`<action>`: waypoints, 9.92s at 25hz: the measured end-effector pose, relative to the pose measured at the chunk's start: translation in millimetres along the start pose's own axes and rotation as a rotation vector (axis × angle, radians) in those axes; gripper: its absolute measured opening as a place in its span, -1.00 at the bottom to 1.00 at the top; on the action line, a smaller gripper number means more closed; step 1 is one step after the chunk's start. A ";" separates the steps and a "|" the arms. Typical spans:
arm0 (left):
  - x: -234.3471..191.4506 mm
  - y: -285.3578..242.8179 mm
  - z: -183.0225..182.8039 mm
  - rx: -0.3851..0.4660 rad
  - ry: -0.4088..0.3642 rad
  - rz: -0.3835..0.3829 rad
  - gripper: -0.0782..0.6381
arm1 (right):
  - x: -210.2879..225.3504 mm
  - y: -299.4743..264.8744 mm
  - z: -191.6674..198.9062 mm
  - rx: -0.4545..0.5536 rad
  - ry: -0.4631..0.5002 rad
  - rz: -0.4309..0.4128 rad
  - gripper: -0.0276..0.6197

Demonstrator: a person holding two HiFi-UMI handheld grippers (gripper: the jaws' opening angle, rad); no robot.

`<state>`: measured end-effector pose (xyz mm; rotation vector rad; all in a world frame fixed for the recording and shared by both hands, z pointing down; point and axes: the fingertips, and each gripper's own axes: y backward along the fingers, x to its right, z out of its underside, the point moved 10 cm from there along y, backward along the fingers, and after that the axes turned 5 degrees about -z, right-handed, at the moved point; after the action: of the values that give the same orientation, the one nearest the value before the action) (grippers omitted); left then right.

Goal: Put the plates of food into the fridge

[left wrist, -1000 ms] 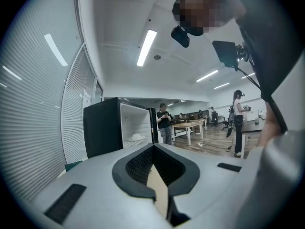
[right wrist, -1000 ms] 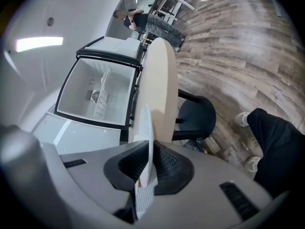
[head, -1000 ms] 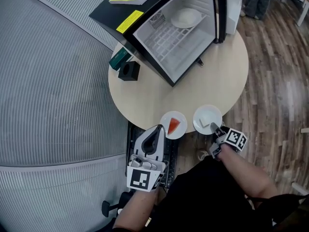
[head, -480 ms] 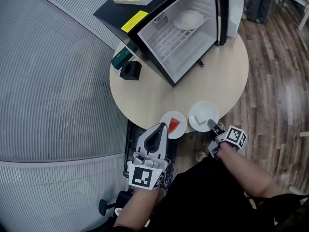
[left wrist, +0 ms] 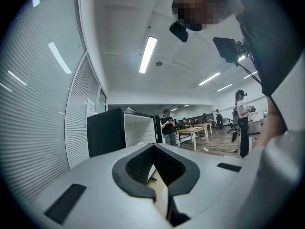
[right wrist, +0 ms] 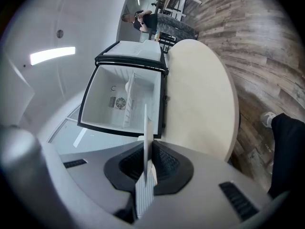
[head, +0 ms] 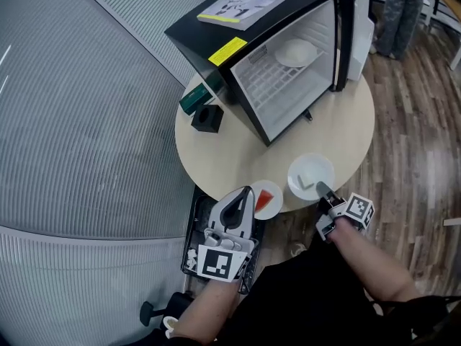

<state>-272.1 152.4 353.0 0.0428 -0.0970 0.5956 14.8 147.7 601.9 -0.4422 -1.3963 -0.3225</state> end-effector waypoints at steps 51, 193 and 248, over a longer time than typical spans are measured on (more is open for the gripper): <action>-52.3 -159.4 -62.5 0.087 -0.011 -0.273 -0.78 | -135.8 -199.2 -168.0 -0.216 0.063 -0.208 -0.85; -77.1 112.5 48.6 -0.204 0.060 -0.399 -0.78 | 96.0 -79.8 188.6 -0.341 -0.246 0.170 -0.31; -78.9 83.0 7.2 -0.032 0.061 -0.256 -0.78 | -45.1 -90.4 112.0 -0.402 -0.126 -0.130 -0.83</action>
<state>-384.2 176.6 353.1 0.0061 -0.0406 0.3393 -132.0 120.5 579.9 -0.7123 -1.4881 -0.6979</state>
